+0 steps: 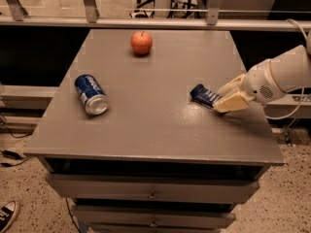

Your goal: Pick rxbar blueberry

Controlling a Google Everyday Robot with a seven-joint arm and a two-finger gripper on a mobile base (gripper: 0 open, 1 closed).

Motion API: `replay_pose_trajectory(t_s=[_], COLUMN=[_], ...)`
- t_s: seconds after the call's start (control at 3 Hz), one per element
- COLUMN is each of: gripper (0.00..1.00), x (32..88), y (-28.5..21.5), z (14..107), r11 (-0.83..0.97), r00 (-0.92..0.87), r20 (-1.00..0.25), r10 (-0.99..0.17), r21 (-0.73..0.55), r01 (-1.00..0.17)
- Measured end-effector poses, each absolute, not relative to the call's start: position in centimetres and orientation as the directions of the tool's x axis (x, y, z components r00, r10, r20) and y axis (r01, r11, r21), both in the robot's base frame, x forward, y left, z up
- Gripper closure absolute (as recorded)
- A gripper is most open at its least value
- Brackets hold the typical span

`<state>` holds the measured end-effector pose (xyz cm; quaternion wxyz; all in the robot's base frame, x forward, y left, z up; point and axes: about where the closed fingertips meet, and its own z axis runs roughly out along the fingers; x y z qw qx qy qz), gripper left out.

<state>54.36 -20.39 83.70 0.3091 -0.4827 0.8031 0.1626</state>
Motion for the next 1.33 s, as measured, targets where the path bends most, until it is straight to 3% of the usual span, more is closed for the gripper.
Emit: replay_pose_trajectory(t_s=[1.33], gripper=[1.00], x=[55.4], y=[-20.5], z=[94.1], r11=[0.449], r00=[-0.206], r20=[-0.730], r10=[-0.652], r21=[-0.153], r01=[-0.880])
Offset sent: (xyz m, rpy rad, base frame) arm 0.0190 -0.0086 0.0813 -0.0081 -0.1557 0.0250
